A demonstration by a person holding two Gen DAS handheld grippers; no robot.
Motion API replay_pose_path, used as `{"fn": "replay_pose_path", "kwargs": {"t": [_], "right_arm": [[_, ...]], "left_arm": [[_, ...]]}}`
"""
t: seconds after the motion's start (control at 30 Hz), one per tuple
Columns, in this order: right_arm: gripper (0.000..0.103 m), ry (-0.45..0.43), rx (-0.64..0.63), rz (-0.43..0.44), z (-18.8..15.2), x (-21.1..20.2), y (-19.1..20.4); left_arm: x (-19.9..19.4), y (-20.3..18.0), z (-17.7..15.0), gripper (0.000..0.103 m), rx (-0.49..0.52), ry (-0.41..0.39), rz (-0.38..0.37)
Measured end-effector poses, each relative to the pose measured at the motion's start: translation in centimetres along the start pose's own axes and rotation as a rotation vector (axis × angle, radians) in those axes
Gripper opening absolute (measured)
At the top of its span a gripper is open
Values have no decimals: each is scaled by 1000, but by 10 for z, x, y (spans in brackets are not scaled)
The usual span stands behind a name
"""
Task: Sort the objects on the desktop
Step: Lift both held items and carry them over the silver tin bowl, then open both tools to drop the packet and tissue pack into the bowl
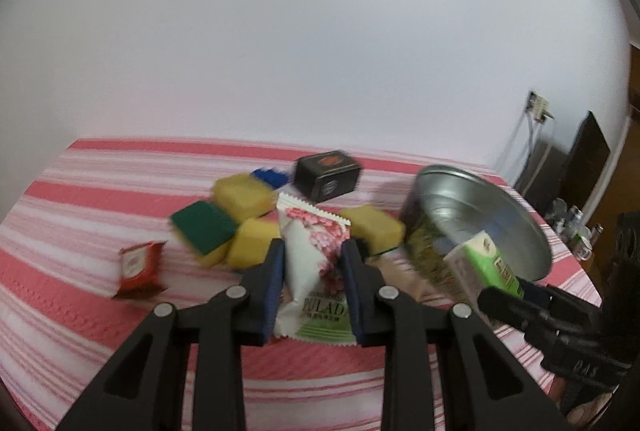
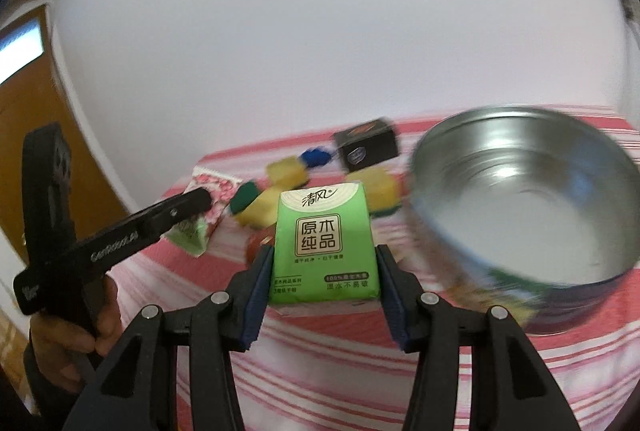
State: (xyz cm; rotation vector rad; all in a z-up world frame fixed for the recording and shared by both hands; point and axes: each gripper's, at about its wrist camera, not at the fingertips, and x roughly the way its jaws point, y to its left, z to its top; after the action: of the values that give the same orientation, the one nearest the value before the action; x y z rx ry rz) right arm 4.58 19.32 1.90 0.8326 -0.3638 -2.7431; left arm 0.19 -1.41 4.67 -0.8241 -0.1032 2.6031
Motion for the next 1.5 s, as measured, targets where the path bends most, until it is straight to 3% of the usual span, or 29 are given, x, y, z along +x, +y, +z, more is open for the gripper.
{"fn": "replay_pose_path", "kwargs": {"t": [0.23, 0.53, 0.87, 1.17, 1.5], "right_arm": [[53, -99, 59, -139, 18, -41, -47], [52, -135, 112, -296, 39, -59, -107], [53, -95, 110, -359, 76, -35, -160], [53, -21, 130, -378, 84, -1, -204], [53, 3, 127, -390, 83, 9, -219]], "left_arm": [[18, -54, 19, 26, 60, -9, -124], [63, -113, 34, 26, 83, 49, -239], [125, -161, 48, 26, 87, 124, -234], [174, -187, 58, 26, 93, 199, -214], [208, -206, 53, 28, 137, 287, -149]]}}
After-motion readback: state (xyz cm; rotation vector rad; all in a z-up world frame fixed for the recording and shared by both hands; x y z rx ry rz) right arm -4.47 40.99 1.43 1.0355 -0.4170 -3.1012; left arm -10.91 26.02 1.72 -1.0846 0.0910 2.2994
